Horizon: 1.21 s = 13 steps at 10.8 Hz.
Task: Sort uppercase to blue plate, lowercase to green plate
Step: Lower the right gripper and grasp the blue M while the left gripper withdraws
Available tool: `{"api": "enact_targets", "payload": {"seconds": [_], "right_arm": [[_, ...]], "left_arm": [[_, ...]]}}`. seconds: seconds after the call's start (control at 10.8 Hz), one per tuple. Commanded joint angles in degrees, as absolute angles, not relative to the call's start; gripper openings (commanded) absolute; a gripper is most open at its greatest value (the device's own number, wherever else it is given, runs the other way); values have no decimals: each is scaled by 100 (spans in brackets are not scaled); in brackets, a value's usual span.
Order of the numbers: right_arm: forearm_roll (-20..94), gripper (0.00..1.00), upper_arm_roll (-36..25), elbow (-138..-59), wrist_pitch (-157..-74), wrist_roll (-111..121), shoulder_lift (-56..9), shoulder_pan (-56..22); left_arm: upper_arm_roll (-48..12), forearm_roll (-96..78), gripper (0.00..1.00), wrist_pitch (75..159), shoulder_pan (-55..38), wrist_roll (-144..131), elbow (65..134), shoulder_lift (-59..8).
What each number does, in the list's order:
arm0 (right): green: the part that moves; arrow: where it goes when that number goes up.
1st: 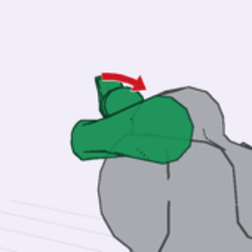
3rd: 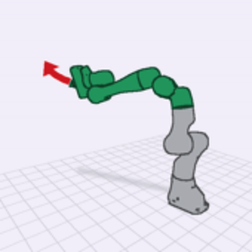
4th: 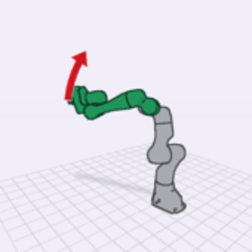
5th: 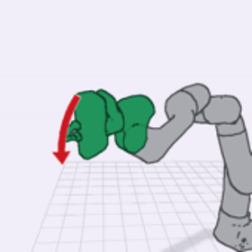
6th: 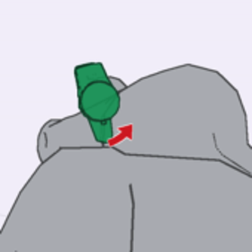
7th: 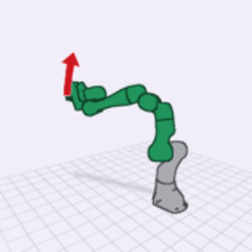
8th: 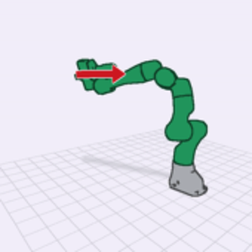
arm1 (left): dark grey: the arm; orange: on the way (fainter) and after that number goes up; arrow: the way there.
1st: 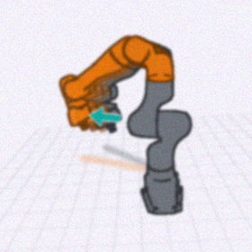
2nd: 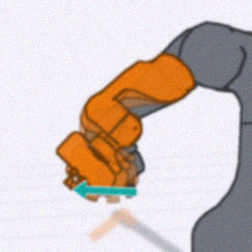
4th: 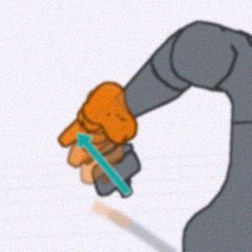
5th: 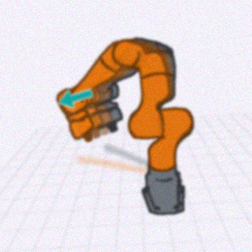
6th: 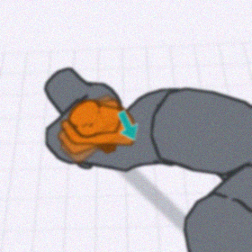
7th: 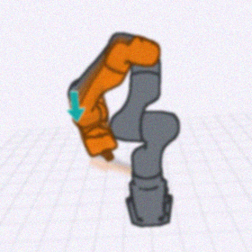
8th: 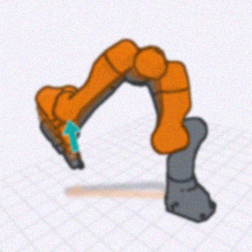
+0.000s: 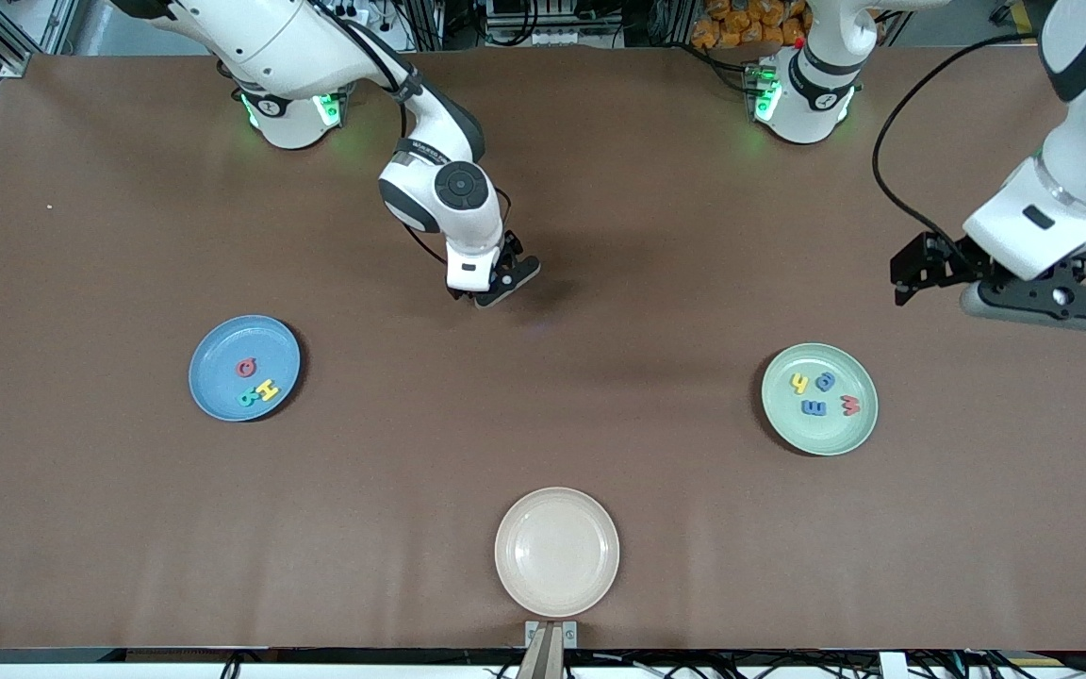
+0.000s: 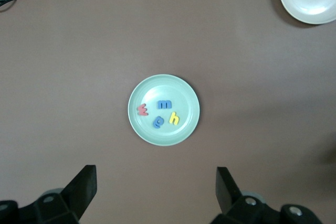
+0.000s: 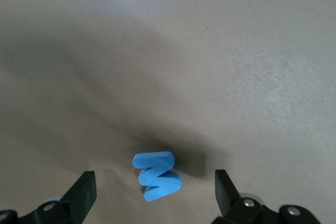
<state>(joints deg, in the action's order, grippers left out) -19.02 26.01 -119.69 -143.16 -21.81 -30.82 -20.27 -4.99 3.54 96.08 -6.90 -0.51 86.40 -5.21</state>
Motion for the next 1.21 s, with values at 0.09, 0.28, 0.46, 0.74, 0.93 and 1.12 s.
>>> {"api": "enact_targets", "payload": {"seconds": [0.09, 0.28, 0.46, 0.74, 0.93, 1.12], "right_arm": [[-2083, 100, 2540, -12040, -14562, -2364, -3146, -2057], [-2083, 100, 2461, -12059, -14678, -2364, -3146, -2100], [-2083, 100, 2443, -12059, -14678, -2364, -3146, -2109], [-2118, 100, 2435, -12076, -14678, -2364, -3146, -2118], [-2127, 100, 2435, -12085, -14669, -2460, -3146, -2136], [-2127, 100, 2435, -12094, -14660, -2513, -3146, -2180]], "left_arm": [[-466, 45, 100, 9501, -668, -114, 8824, -334], [-466, 35, 100, 9483, -659, -88, 8789, -369], [-475, 88, 100, 9483, -659, -26, 8658, -413], [-483, 79, 100, 9475, -660, -44, 8534, -440], [-466, 62, 100, 9466, -642, -26, 8543, -431], [-457, 70, 100, 9431, -642, -53, 8543, -439]]}}
